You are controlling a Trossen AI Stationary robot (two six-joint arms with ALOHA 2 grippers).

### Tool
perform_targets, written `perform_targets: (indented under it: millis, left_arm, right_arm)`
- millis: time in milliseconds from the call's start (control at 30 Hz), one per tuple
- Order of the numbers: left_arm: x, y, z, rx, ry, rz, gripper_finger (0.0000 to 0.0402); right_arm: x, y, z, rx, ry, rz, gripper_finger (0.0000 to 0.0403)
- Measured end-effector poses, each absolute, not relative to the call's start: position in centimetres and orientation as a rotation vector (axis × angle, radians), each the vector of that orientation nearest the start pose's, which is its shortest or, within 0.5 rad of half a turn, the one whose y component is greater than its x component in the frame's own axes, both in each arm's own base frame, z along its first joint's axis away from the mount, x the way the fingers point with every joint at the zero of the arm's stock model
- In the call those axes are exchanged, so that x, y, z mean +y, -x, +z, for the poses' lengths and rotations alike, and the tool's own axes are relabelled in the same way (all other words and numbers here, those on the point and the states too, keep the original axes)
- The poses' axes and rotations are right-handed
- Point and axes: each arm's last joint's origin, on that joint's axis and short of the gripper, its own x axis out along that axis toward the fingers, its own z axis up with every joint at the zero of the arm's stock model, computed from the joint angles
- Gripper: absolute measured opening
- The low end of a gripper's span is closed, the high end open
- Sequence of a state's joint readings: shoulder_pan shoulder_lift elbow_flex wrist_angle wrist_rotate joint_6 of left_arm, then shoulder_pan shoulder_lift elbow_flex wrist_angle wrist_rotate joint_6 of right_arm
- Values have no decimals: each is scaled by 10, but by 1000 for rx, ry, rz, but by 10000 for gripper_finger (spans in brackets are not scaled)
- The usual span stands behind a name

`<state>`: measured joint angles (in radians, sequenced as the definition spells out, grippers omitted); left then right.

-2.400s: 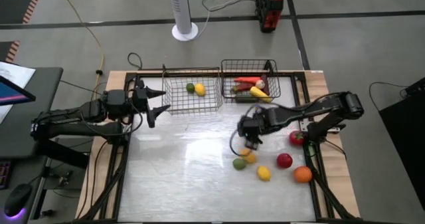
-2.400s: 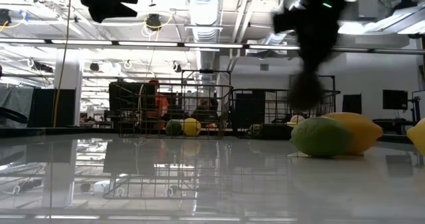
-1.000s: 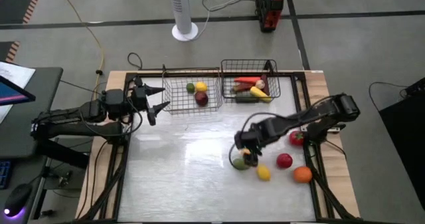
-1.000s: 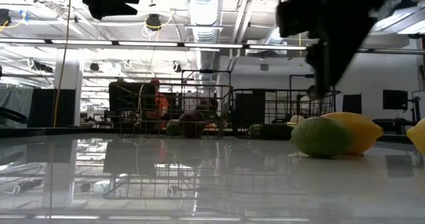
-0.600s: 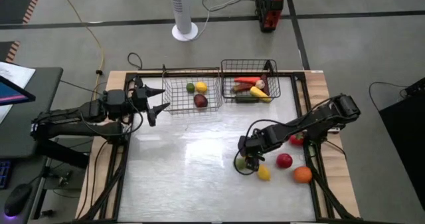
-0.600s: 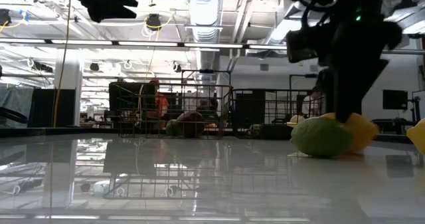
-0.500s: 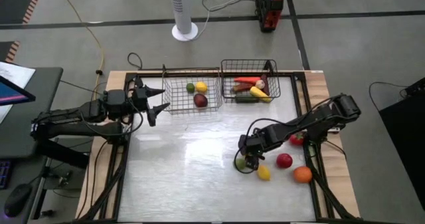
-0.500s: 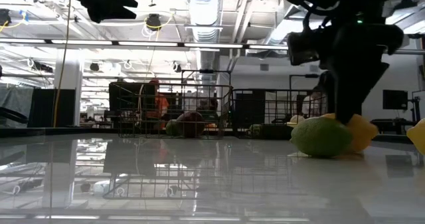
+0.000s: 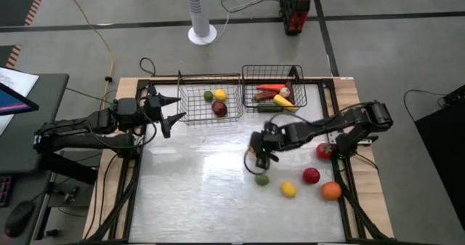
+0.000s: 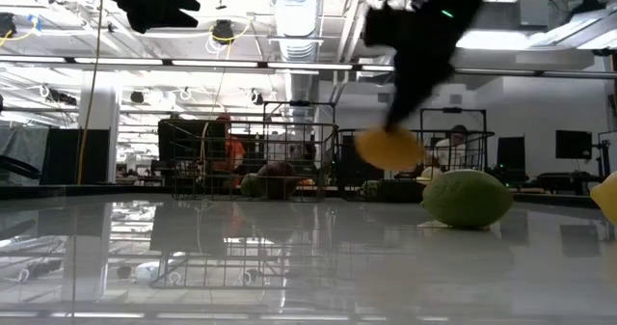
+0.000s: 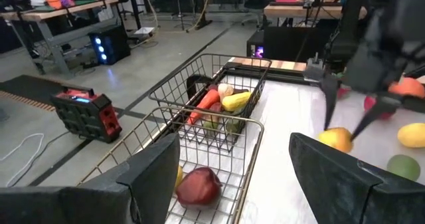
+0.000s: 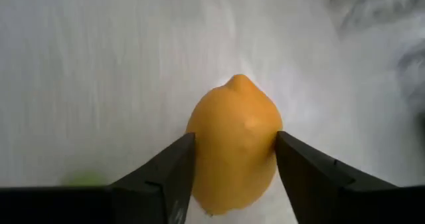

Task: Sort produce into baskets
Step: Put the lemon into the left wire basket

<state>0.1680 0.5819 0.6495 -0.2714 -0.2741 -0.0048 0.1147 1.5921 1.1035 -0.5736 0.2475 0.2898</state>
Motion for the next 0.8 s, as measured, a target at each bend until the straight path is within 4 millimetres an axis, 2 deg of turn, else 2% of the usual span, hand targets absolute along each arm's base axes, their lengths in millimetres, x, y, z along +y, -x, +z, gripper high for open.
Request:
perform_targets:
  millis: [267, 333, 433, 500, 633, 733, 800]
  left_arm:
    - [30, -130, 306, 206, -14, 440, 272]
    - [30, -130, 306, 207, -14, 440, 272]
    - [30, -130, 305, 212, -15, 440, 272]
    - [30, -130, 305, 217, -17, 439, 272]
    - [28, -133, 300, 268, -40, 353, 272]
    - [27, -147, 291, 347, -16, 257, 272]
    - [27, -160, 274, 485, 21, 230, 272]
  right_arm:
    - [-25, -354, 291, 628, 112, -318, 154]
    - [-39, -357, 301, 549, 120, -324, 143]
    - [-52, -357, 303, 541, 74, -218, 142]
    - [-51, -356, 298, 578, 41, -169, 154]
    - [-32, -356, 276, 734, -21, -131, 200]
    - [-18, -350, 272, 818, -3, -197, 229]
    - [-10, -342, 273, 871, 17, -239, 238]
